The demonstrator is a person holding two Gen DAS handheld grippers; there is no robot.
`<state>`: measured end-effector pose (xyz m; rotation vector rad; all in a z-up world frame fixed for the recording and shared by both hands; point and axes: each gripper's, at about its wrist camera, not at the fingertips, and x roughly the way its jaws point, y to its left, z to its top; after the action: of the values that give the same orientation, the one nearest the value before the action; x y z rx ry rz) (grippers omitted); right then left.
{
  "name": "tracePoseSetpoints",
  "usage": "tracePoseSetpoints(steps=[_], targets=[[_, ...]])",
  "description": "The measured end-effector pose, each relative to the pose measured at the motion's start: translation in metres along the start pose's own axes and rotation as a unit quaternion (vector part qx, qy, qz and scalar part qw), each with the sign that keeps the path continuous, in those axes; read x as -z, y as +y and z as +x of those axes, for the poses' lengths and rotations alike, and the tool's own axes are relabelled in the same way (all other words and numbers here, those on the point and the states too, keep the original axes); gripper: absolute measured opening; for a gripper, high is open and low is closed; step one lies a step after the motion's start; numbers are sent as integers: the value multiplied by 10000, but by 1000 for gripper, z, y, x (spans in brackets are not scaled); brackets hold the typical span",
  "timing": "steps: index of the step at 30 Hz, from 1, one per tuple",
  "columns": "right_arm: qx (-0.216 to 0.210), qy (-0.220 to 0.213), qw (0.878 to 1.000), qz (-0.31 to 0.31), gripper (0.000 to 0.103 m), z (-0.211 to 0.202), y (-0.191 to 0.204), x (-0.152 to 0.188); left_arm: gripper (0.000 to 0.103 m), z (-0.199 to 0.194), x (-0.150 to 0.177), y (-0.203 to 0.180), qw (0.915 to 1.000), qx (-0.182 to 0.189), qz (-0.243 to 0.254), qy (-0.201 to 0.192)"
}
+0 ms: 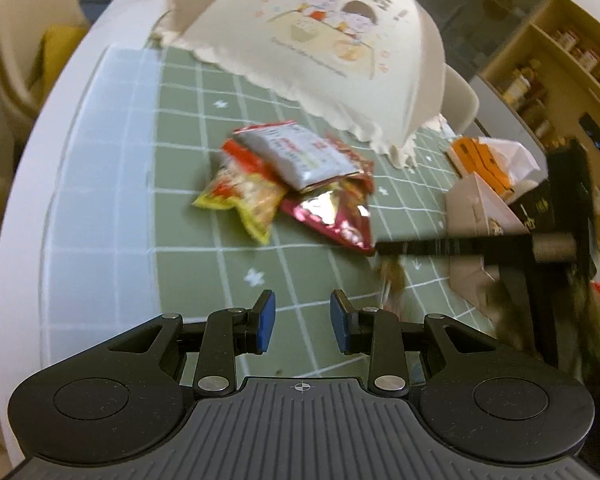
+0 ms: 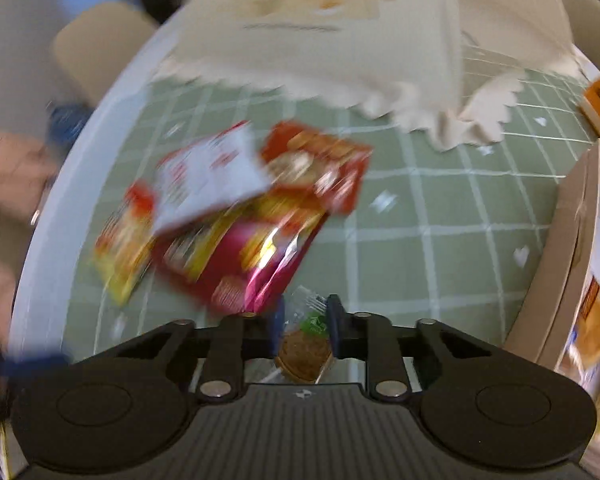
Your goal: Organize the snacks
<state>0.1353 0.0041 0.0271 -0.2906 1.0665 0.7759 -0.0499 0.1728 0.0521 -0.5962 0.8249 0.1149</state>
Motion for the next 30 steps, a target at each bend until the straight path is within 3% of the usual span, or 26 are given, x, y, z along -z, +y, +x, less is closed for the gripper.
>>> tracePoseSetpoints(steps=[2,8,12,14,17,19,22,25,27,30], targets=[[-298,53,9995,23,8,-9,4,12,34,4,-1,-13,9996,87,245,85],[-928,45,9945,494,9,-35,-9,43,34,30,14,-60,9912,234,1146,615],[-514,-251,9971,509,14,-58,-20,60,34,50,22,-84,9849,55,1538,791],[-289,-393,9975,518,32,-75,-30,72,34,60,22,-95,9826,-161,1688,756],[-100,-498,9971,562,48,-89,-39,89,34,73,19,-105,9782,-366,1905,734],[47,-509,9975,490,51,-94,-39,101,36,81,19,-107,9739,-533,2050,820],[339,-494,9979,248,53,-100,-33,117,37,83,20,-109,9739,-533,2057,798],[618,-503,9967,-133,54,-101,-22,132,36,75,16,-105,9767,-251,1987,769],[808,-513,9949,-331,54,-100,-15,139,39,61,5,-99,9812,77,1857,518],[954,-527,9926,-545,54,-101,-5,145,40,38,-28,-75,9887,-175,1469,-241]])
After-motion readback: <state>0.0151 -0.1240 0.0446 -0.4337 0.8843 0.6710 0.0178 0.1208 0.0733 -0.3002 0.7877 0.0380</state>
